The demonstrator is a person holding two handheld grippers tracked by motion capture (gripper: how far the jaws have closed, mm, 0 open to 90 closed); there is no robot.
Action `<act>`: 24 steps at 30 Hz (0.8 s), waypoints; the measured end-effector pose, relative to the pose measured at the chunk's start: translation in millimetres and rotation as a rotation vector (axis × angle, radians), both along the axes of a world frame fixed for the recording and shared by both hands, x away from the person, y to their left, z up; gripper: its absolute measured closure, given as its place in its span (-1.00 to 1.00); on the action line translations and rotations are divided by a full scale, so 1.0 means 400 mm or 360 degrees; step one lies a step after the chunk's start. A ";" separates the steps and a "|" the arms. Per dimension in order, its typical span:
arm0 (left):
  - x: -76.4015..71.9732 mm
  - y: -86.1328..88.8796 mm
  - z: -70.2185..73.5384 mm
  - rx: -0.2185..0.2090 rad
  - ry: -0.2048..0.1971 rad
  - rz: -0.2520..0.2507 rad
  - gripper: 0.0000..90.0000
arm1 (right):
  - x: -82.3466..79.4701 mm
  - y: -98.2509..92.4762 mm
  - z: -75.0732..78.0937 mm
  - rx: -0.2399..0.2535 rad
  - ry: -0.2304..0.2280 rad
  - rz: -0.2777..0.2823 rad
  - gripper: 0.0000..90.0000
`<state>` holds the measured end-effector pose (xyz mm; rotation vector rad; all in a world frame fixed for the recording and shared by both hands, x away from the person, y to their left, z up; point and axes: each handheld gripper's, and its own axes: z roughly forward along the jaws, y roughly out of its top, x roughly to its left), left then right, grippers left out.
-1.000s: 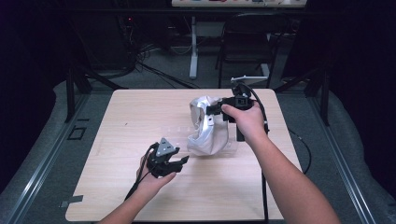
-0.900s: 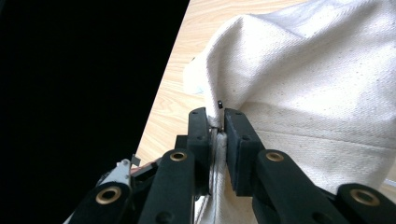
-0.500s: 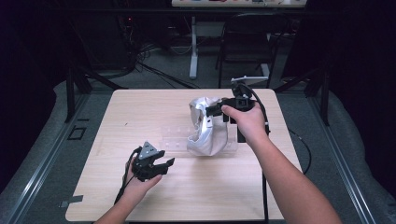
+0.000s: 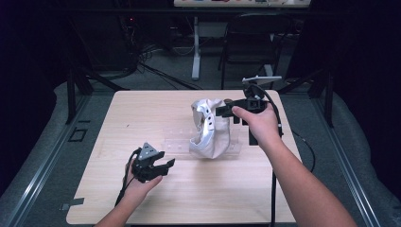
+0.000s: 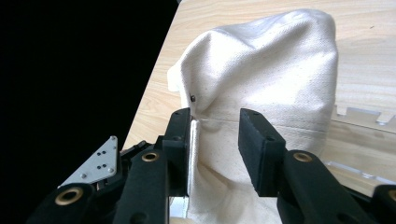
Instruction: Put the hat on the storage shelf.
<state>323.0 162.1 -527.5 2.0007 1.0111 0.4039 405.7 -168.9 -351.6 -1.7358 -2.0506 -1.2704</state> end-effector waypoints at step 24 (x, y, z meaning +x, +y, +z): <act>0.005 0.005 -0.006 0.0019 -0.0004 0.0022 0.03 | -0.009 -0.031 -0.009 -0.0096 -0.0053 -0.0038 0.29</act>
